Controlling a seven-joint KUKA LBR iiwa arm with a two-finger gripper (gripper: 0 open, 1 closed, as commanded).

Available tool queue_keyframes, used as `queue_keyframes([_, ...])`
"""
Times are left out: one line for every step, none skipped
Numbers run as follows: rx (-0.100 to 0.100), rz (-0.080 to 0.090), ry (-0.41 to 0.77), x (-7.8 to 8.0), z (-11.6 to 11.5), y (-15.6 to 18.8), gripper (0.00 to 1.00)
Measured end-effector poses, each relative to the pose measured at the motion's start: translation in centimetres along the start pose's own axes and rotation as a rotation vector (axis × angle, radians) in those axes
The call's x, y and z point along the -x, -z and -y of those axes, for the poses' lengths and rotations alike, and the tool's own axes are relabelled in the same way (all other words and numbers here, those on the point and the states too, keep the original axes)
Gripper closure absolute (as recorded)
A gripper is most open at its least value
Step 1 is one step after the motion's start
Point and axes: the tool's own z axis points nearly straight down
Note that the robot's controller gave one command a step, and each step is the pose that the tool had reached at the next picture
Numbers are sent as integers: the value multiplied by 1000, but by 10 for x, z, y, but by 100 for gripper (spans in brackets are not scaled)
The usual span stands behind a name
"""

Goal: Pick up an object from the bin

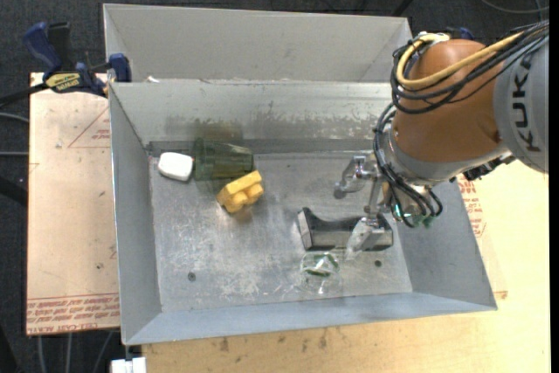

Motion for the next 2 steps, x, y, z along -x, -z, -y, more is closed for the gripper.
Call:
queue_keyframes([0,7,0,2,0,3,0])
queue_keyframes([-1,16,12,10,1,-38,0])
